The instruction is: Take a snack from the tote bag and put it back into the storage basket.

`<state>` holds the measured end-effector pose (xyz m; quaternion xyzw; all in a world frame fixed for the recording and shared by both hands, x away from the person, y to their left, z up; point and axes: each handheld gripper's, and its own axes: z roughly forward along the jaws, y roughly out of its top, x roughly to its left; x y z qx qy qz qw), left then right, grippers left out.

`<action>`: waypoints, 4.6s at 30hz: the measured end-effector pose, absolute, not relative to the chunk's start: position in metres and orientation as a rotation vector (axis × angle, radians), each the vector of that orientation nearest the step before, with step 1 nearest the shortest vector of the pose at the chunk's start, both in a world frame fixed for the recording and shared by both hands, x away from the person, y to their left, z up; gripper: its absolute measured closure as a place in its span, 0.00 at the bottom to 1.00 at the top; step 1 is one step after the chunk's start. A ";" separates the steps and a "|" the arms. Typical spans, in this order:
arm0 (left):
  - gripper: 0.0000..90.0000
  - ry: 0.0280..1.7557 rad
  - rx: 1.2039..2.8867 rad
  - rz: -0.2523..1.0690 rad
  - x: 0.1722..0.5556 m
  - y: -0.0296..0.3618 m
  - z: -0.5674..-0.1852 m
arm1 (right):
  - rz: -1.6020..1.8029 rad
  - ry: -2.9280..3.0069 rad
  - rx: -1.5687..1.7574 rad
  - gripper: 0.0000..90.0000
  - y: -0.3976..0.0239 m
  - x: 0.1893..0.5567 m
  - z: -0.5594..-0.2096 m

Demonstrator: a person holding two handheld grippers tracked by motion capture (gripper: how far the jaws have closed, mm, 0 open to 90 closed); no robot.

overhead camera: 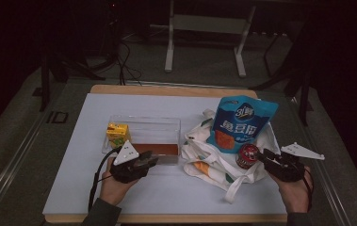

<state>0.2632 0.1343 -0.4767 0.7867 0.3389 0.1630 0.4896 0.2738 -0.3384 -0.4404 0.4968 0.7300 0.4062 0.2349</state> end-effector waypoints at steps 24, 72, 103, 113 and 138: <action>0.69 0.740 1.968 0.291 0.262 0.122 -0.511 | 1.092 2.010 1.361 0.68 -0.335 0.303 -0.422; 0.64 0.702 2.046 0.282 0.266 0.110 -0.537 | 1.182 2.079 1.317 0.44 -0.340 0.357 -0.403; 0.64 0.698 2.073 0.294 0.266 0.107 -0.538 | 1.395 2.116 1.250 0.97 -0.321 0.373 -0.416; 0.63 0.698 2.072 0.294 0.266 0.108 -0.538 | 1.420 2.104 1.227 0.98 -0.316 0.372 -0.407; 0.61 0.701 2.068 0.310 0.265 0.107 -0.538 | 1.484 2.069 1.173 0.98 -0.313 0.362 -0.369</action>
